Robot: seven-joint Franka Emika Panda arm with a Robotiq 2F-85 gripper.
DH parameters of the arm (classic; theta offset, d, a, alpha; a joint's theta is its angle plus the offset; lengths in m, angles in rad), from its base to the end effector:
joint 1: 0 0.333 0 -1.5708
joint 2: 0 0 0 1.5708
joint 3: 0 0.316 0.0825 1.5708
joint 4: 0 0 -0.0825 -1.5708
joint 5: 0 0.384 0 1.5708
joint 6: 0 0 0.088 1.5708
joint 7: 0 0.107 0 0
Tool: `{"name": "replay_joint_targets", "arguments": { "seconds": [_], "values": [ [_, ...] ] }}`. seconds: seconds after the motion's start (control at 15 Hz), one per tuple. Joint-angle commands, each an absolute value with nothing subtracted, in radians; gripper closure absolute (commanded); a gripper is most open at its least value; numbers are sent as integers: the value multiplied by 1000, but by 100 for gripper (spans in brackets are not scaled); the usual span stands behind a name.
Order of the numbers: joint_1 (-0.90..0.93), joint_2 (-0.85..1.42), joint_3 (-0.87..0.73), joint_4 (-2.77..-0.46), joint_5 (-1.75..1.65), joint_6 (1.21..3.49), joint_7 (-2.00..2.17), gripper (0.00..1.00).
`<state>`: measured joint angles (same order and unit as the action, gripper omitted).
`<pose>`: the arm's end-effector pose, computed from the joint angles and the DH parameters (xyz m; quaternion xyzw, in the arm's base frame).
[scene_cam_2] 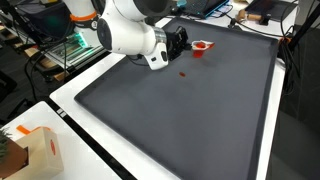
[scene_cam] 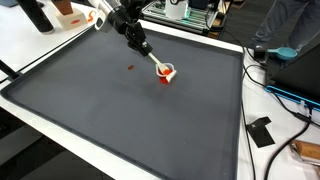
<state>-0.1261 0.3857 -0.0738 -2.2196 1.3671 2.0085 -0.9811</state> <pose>0.5169 -0.0463 0.1921 -0.8541 0.1078 -0.0694 0.5040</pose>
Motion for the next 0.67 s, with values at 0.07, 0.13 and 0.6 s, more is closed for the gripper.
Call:
{"name": "replay_joint_targets", "arguments": {
  "seconds": [0.07,0.13,0.6],
  "values": [
    [-132,407,-84,-2203,1394,1961,-926,97],
    [-133,405,-84,-2202,1395,1957,-918,97],
    [-144,383,-97,-2183,1403,1906,-897,97]
  ]
}}
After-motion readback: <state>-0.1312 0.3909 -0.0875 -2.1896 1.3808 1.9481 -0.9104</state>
